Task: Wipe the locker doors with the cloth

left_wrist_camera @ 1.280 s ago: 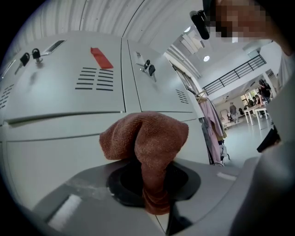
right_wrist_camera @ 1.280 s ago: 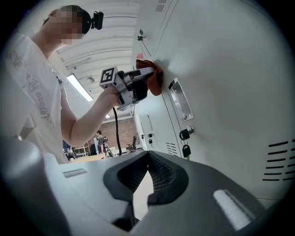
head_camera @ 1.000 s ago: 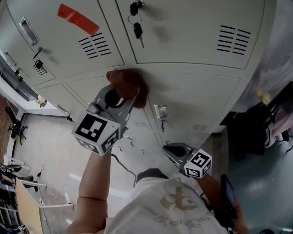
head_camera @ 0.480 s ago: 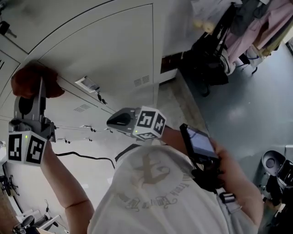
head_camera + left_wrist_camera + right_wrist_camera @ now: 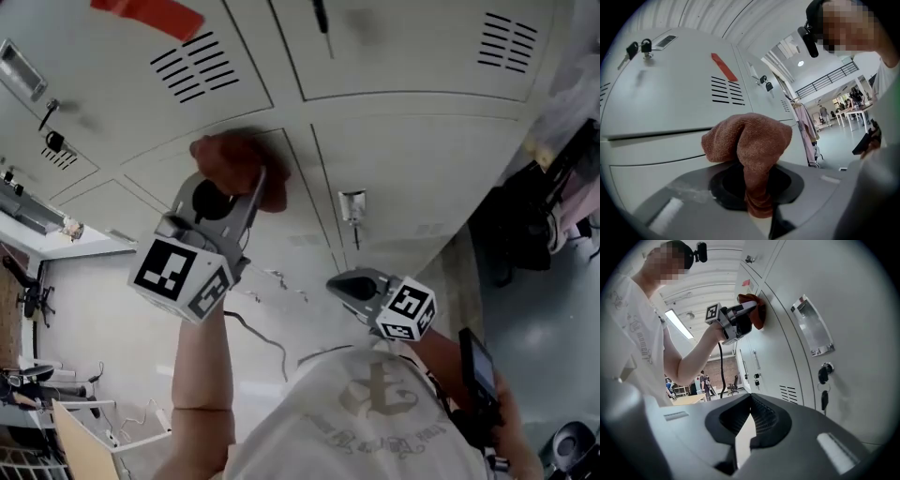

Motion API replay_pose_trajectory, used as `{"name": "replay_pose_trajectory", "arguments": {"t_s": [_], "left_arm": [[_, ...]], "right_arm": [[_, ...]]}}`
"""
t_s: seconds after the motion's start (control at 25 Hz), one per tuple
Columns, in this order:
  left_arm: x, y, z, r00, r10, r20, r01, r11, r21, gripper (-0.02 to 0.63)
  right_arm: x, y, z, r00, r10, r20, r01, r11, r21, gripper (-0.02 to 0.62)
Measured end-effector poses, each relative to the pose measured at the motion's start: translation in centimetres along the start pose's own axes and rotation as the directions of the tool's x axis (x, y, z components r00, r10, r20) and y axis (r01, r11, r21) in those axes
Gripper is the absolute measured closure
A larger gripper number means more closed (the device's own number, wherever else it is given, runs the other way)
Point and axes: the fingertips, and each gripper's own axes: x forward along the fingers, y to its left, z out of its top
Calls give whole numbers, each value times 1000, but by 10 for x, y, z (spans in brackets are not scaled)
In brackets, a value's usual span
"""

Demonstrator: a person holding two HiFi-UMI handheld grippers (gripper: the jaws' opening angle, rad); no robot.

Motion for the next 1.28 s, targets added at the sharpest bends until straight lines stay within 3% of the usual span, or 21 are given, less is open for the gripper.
{"name": "replay_pose_trajectory", "arguments": {"t_s": [0.44, 0.92, 1.08, 1.28], "left_arm": [[-40, 46, -18, 998, 51, -21, -52, 998, -26, 528], [-73, 87, -28, 997, 73, -20, -74, 996, -59, 528], [-77, 96, -31, 996, 81, -31, -82, 996, -35, 526], [-96, 117, -31, 989, 144, -20, -145, 989, -14, 528]], "right_arm": [[50, 21, -2, 999, 38, -20, -38, 999, 13, 588], [88, 29, 2, 999, 25, -26, -25, 1000, -6, 588], [91, 30, 0, 1000, 5, -23, -5, 1000, 3, 588], [97, 31, -3, 999, -1, -39, 1, 1000, -3, 588]]}}
